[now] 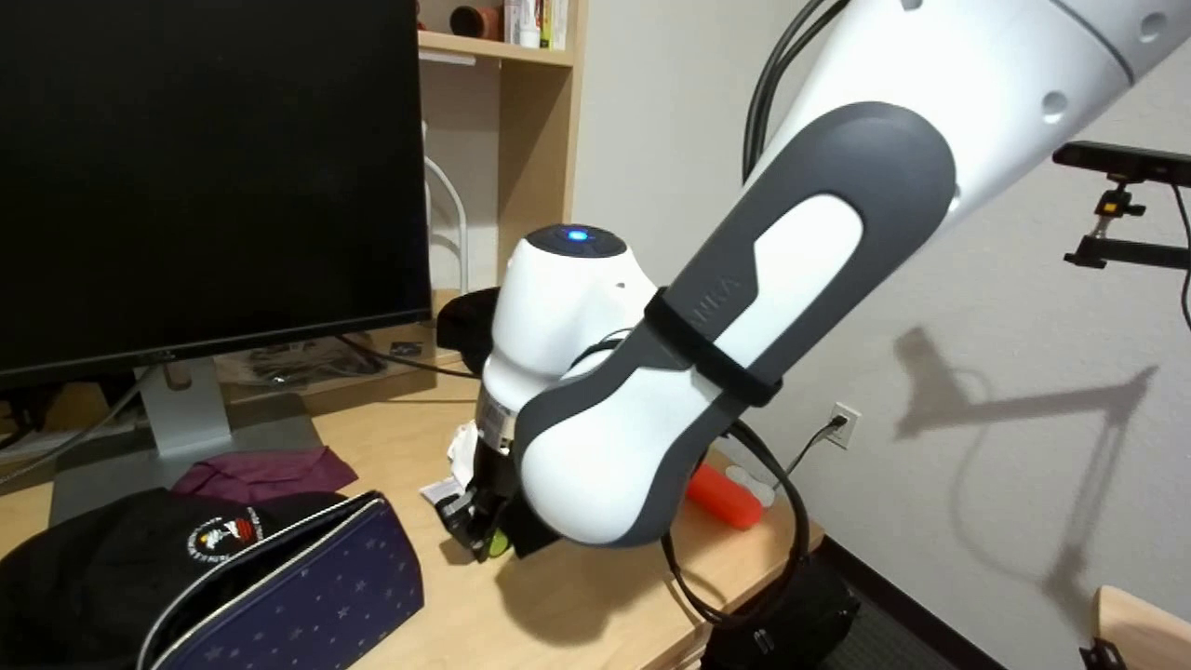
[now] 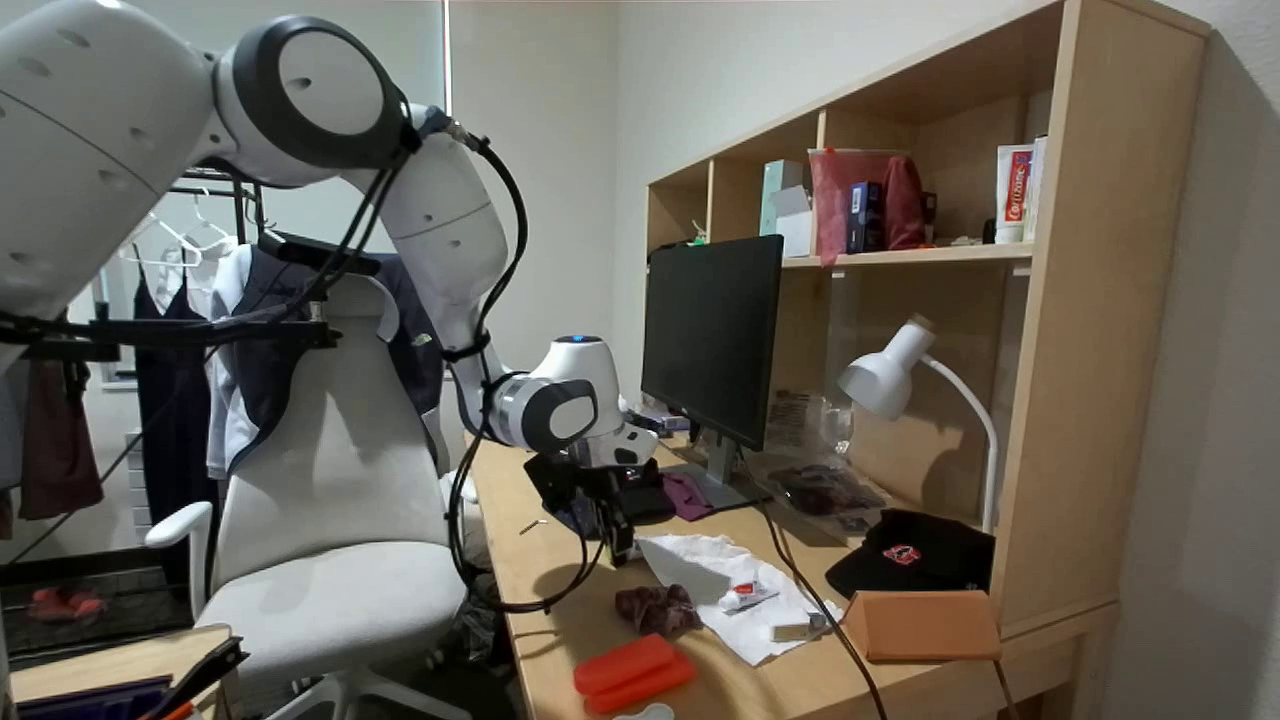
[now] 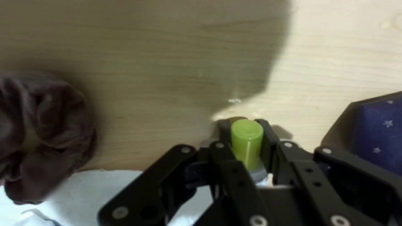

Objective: Move the white and yellow tube on the left to the right side of the desk

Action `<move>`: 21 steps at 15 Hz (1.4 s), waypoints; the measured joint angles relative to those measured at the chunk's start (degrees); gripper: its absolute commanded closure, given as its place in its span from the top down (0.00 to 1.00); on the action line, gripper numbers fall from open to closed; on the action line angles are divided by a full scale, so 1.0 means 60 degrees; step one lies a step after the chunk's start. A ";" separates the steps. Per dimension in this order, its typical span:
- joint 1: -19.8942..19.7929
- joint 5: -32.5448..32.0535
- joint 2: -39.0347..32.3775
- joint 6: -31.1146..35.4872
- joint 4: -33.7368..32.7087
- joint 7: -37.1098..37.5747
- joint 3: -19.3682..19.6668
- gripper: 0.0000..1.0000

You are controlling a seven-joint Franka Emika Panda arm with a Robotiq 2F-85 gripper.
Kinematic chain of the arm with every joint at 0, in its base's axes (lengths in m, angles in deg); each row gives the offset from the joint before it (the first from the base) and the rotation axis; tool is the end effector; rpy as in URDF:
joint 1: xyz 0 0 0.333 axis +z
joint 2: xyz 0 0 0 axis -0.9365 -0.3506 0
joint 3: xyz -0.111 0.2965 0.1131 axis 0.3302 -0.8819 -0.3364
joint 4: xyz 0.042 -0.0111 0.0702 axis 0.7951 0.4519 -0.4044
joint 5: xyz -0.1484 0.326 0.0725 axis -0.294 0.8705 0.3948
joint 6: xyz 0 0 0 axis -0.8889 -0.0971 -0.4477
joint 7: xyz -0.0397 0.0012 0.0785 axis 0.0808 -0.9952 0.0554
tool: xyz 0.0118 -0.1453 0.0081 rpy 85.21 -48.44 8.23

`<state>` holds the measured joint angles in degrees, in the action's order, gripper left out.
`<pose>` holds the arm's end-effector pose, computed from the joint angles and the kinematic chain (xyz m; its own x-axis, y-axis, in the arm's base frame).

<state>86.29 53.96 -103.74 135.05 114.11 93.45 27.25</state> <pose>0.5942 0.1607 0.1730 0.9630 -0.1556 0.2199 -0.1429 -0.9871 -0.0727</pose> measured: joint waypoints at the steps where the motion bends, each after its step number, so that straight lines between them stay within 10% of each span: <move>1: -0.0072 0.0155 0.0142 0.0300 0.0299 0.0000 0.0014 0.13; 21: -0.1036 0.0695 0.1428 0.0131 0.0881 -0.1386 -0.0922 0.13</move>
<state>80.08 58.13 -95.17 135.84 119.39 85.13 21.72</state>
